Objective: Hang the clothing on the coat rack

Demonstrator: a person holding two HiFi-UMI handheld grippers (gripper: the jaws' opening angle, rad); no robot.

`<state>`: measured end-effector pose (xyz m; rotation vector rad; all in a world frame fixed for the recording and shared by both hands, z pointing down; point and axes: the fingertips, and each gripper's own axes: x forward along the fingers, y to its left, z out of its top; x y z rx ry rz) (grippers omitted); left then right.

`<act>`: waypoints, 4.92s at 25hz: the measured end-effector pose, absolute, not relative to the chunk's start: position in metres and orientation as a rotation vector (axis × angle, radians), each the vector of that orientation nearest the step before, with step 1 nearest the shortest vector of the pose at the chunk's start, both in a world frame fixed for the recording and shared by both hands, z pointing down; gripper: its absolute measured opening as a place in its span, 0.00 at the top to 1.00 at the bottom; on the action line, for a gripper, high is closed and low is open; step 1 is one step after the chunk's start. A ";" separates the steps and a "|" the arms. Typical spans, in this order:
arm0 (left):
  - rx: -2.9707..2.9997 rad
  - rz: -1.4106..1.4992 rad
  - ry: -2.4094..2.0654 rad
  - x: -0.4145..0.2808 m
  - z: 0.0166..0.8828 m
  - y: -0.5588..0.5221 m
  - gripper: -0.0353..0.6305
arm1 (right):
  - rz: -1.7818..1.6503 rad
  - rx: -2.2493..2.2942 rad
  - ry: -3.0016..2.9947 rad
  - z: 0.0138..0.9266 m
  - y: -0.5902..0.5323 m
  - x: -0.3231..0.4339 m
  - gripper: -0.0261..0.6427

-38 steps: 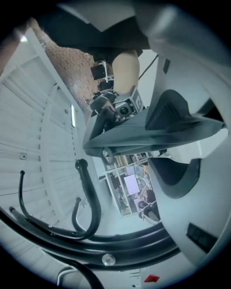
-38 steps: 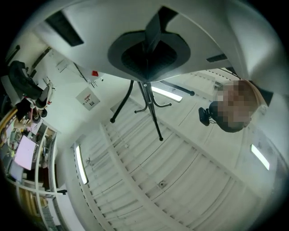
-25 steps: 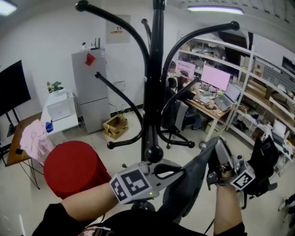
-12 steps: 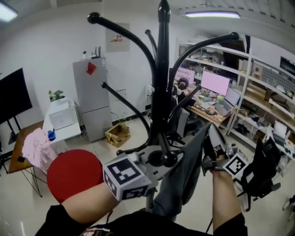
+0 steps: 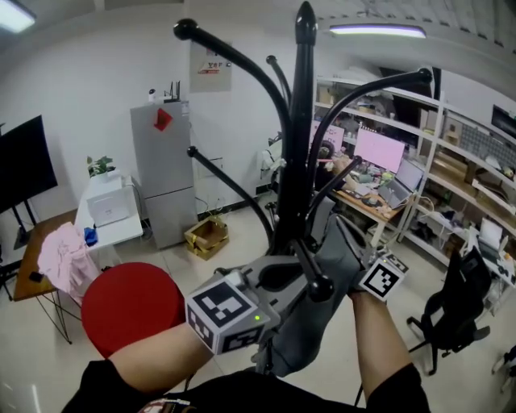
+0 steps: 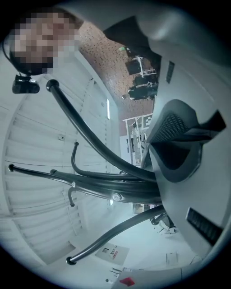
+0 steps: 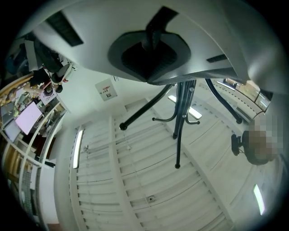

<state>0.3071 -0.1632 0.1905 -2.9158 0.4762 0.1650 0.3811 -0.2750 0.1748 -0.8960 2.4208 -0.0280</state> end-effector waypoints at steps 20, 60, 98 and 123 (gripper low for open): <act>-2.952 0.161 0.608 0.316 0.239 -0.166 0.95 | -0.635 -0.396 2.812 0.336 -0.224 0.333 0.94; -2.897 0.210 0.700 0.332 0.249 -0.173 0.95 | 0.085 -1.826 2.711 0.383 -0.258 0.503 0.71; -2.929 0.139 0.736 0.208 0.313 -0.156 0.95 | -0.134 -1.907 2.651 0.421 -0.135 0.465 0.71; -2.962 -0.111 1.303 -0.177 0.451 -0.213 0.95 | -0.279 -1.294 3.006 0.500 -0.192 0.034 0.75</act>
